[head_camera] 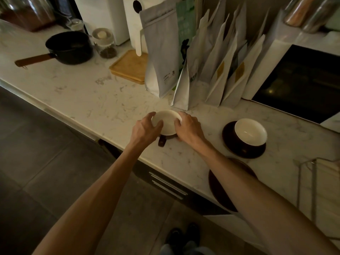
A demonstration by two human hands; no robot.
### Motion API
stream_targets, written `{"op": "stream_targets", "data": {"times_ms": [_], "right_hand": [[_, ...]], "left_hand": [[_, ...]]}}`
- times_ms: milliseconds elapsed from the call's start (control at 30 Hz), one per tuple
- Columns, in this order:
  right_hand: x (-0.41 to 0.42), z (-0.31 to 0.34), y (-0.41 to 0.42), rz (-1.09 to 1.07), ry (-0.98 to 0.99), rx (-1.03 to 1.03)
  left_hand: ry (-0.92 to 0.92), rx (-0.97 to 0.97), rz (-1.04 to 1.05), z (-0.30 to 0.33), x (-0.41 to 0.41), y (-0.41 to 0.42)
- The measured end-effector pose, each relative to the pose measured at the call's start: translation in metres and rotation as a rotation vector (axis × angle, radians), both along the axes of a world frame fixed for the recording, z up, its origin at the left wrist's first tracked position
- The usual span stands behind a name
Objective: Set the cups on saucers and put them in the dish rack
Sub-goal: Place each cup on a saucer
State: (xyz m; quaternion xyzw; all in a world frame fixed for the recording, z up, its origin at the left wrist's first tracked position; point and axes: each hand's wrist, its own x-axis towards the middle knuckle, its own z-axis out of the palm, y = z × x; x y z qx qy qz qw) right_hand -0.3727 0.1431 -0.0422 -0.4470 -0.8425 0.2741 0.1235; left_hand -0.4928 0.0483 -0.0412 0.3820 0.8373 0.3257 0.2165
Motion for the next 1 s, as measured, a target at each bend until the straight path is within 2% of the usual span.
{"op": "stream_targets", "data": {"times_ms": [333, 633, 833, 1000], "right_hand": [[0.058, 0.030, -0.011, -0.135, 0.122, -0.004], [0.127, 0.041, -0.026, -0.234, 0.127, 0.034], [0.174, 0.042, -0.041, -0.259, 0.125, 0.049], [0.204, 0.036, -0.053, -0.275, 0.117, 0.041]], "left_hand": [[0.009, 0.066, -0.132, 0.023, 0.040, 0.008], [-0.165, 0.126, -0.264, 0.037, 0.093, 0.003], [-0.360, 0.098, -0.302, 0.036, 0.132, -0.006], [-0.389, 0.080, -0.335, 0.033, 0.159, -0.014]]}}
